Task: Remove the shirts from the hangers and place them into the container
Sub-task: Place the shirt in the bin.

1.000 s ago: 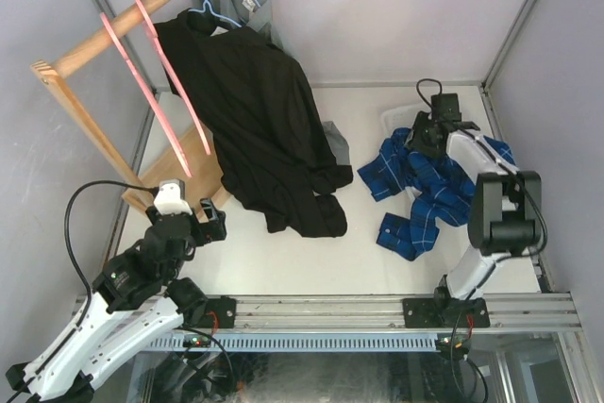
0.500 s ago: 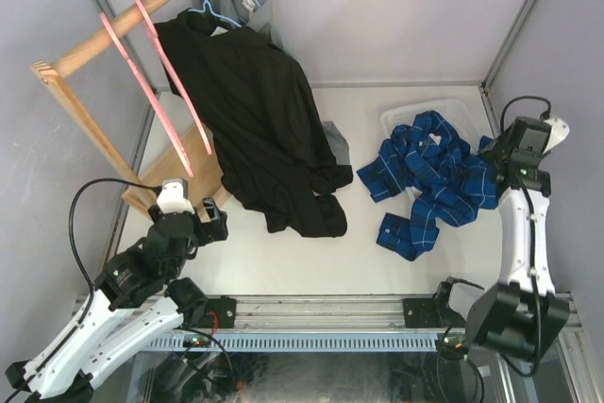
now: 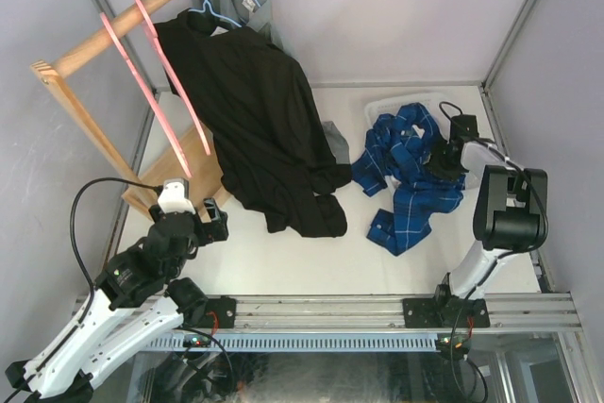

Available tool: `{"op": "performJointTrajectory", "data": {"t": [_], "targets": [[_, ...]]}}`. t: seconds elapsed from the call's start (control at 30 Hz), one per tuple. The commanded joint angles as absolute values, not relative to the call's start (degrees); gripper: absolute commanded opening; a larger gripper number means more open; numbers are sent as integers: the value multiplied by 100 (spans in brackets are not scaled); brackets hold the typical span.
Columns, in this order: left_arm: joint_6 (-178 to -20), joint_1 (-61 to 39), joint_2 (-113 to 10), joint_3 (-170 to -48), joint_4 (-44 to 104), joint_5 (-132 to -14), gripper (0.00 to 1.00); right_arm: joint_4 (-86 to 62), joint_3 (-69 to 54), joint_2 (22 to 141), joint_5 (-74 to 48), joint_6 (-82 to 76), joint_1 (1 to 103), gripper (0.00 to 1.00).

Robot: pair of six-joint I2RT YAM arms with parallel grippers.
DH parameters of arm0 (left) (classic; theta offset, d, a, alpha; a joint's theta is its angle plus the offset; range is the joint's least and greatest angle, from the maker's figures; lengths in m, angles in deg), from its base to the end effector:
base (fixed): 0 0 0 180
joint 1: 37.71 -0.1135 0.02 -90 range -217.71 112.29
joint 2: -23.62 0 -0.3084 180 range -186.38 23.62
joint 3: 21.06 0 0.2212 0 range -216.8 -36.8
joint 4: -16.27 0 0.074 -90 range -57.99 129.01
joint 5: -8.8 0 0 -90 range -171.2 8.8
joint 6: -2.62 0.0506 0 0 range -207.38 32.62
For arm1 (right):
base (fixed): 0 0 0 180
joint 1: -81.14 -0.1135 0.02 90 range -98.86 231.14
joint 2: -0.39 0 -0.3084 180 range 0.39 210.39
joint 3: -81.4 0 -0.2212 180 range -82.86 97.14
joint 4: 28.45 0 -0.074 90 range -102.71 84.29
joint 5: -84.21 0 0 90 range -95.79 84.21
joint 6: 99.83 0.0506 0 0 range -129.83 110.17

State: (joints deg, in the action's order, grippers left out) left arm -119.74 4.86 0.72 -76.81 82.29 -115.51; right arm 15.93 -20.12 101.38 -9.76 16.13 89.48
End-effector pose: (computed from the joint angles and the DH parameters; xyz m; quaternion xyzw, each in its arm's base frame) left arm 0.0330 0.0084 0.2901 -0.0650 0.8495 -0.0707 0.5187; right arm 0.3290 -0.0447 0.2171 0.2821 0.9377 0.0642 0.1926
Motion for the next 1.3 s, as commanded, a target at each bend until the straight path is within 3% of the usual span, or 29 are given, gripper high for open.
{"op": "performJointTrajectory", "data": {"t": [0.0, 0.43, 0.6, 0.77, 0.83, 0.97, 1.13, 1.27], "targets": [[-11928, 448, 74, -7867, 8081, -11617, 100, 1609, -2209, 10145, -821, 1581, 8957, 52], [-11883, 450, -119, -7898, 8038, -11515, 99, 2380, -1923, 6553, -1246, 550, 8766, 54], [-11876, 448, -33, -7886, 8037, -11520, 99, 2488, -2606, 5529, -1146, 710, 7436, 58], [-11865, 448, 2, -7880, 8026, -11526, 99, 2715, -3507, 4988, 529, 2186, 5416, 59], [-11865, 449, -9, -7878, 8011, -11513, 99, 2832, -3881, 4982, 1529, 2991, 4629, 63], [-11845, 450, -20, -7879, 8001, -11481, 99, 2851, -4326, 5548, 2380, 4005, 3648, 64], [-11832, 448, -31, -7890, 8006, -11477, 99, 2009, -4465, 6785, 2022, 4018, 3482, 72], [-11845, 448, 13, -7881, 8022, -11524, 99, 1497, -4458, 7571, 1754, 3988, 3708, 72]]}}
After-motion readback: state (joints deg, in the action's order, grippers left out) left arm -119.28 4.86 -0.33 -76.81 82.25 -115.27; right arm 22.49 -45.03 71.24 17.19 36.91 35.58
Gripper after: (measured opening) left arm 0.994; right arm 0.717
